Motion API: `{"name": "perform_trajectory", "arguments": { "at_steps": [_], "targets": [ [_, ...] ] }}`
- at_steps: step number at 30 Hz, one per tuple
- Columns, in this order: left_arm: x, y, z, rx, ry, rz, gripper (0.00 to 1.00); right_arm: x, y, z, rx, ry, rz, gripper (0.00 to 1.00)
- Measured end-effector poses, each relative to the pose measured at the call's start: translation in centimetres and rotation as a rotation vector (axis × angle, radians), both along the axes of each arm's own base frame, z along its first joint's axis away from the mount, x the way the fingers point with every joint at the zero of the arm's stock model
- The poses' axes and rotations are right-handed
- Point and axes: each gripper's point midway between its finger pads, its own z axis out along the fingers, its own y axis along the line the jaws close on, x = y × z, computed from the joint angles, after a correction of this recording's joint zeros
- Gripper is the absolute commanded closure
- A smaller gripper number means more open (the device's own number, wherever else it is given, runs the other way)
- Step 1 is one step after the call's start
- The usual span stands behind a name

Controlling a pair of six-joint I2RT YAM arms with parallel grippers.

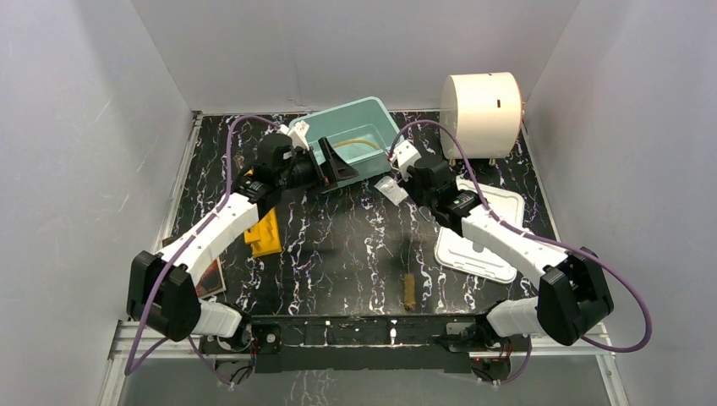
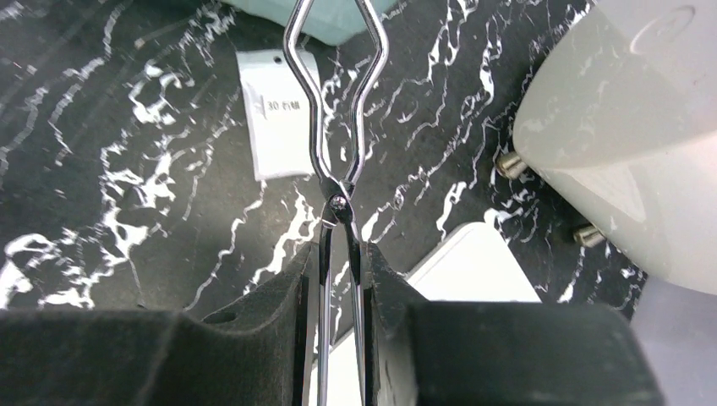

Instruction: Organize the chemistry lab equipment

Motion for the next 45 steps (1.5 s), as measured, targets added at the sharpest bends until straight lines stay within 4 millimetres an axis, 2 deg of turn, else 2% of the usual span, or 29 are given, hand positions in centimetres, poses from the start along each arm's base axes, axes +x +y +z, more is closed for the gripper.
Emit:
{"name": "perform_trajectory", "arguments": {
  "at_steps": [2,3,7,11,13,16,20,25,29,32,35,37,42,45],
  "targets": [
    [0.6,-0.5,0.6,-0.022,-0.012,0.000,0.10,0.1,0.7,0.6,0.039,0.004,0.008,0.94],
    [1.1,-1.1,1.4,-0.057,-0.028,0.001,0.10,0.1,1.8,1.5,0.114,0.017,0.010,0.94],
    [1.8,-2.2,2.0,-0.098,-0.037,-0.002,0.10,-0.3,2.8,2.3,0.204,0.041,0.009,0.94],
    [2.4,-4.6,1.2,-0.134,-0.028,-0.032,0.11,-1.3,3.7,3.2,0.298,0.081,0.014,0.94],
    [2.7,-5.5,0.4,-0.144,-0.013,-0.047,0.15,-1.8,4.4,3.5,0.348,0.104,0.020,0.95],
    [3.3,-7.0,-0.9,-0.150,0.007,-0.070,0.25,-2.3,5.2,3.9,0.410,0.137,0.029,0.94],
    [4.3,-8.1,-1.6,-0.153,0.008,-0.085,0.38,-3.1,6.1,4.3,0.479,0.179,0.042,0.95],
    [4.6,-8.9,-0.6,-0.173,-0.021,-0.097,0.58,-3.5,6.7,5.1,0.547,0.203,0.042,0.95],
    [4.0,-9.5,-0.4,-0.176,-0.023,-0.112,0.64,-3.6,7.3,5.6,0.593,0.210,0.039,0.95],
    [3.7,-9.8,-0.4,-0.176,-0.022,-0.122,0.80,-3.6,7.6,6.0,0.623,0.215,0.039,0.95],
    [3.5,-10.1,-0.3,-0.179,-0.022,-0.130,1.00,-3.6,7.8,6.1,0.643,0.223,0.039,0.94],
    [3.4,-10.2,-0.2,-0.182,-0.023,-0.134,1.00,-3.7,8.0,6.2,0.652,0.229,0.043,0.89],
    [3.2,-10.3,0.0,-0.172,-0.052,-0.159,1.00,-3.9,8.3,6.3,0.671,0.248,0.052,0.50],
    [3.1,-10.1,-0.2,-0.124,-0.088,-0.186,1.00,-4.4,8.7,6.5,0.687,0.271,0.080,0.40]
  ]
}}
